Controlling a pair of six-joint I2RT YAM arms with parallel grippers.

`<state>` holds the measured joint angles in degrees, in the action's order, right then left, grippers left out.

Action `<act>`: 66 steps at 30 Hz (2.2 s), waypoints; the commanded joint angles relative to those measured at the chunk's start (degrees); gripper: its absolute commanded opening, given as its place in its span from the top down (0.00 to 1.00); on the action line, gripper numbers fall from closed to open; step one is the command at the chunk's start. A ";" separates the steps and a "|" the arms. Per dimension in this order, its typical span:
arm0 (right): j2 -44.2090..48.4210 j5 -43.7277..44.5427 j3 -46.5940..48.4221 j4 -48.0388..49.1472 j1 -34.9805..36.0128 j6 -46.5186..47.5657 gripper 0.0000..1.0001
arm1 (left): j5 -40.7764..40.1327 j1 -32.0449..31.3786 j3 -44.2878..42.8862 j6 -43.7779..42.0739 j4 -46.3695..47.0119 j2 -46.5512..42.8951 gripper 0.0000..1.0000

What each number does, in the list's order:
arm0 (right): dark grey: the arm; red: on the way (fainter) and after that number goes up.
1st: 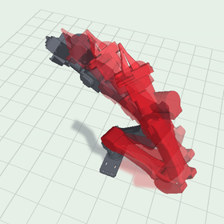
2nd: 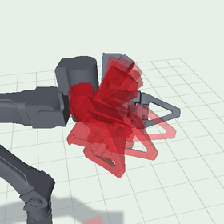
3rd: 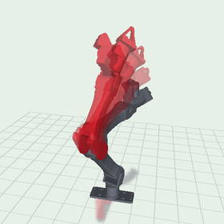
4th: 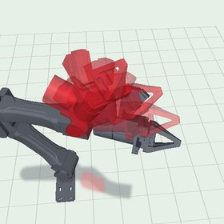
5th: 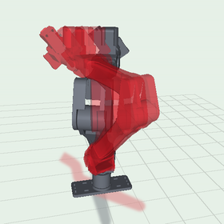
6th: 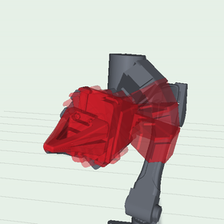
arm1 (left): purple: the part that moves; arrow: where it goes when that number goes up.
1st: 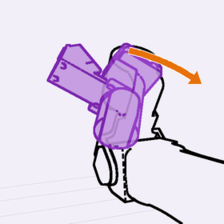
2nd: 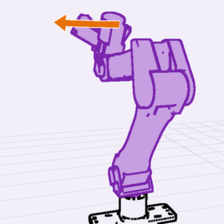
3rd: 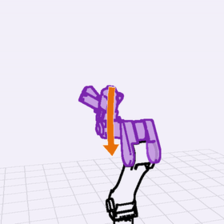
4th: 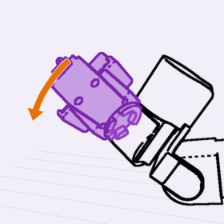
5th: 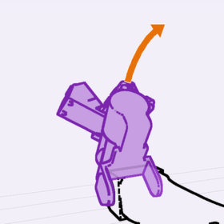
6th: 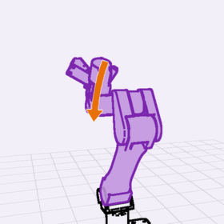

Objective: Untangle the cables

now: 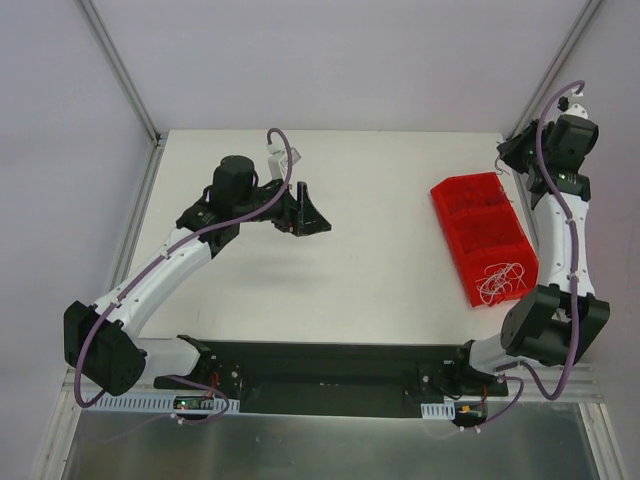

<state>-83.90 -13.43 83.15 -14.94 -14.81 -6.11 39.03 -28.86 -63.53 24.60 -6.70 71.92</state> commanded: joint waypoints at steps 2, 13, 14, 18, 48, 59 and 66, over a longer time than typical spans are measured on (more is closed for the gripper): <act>5.58 -6.95 0.51 7.29 1.00 -5.05 1.00 | 1.58 0.82 0.07 -0.96 0.63 -0.73 0.29; 6.73 0.07 14.93 -2.11 3.56 1.10 1.00 | 2.11 1.09 0.42 -0.52 0.99 -1.61 0.29; 6.73 0.16 14.32 -2.02 3.56 1.19 1.00 | 2.11 1.18 0.51 -0.52 1.07 -1.78 0.29; 6.91 1.21 11.51 -0.88 3.56 1.28 1.00 | 2.11 1.26 0.77 -0.69 1.07 -1.87 0.29; -13.29 3.76 -6.96 10.63 0.75 -19.91 1.00 | 2.72 2.14 1.48 -0.96 1.16 -1.17 0.29; -24.19 21.25 -0.64 -1.40 3.65 -13.23 1.00 | 2.81 2.32 1.30 -0.78 1.07 -1.61 0.29; -27.63 20.81 7.44 -7.19 4.79 -5.51 1.00 | 2.99 2.32 1.56 0.71 0.99 -3.54 0.29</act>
<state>-112.09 4.97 85.01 -17.50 -10.79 -17.80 40.51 -26.92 -61.93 24.69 -6.68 71.53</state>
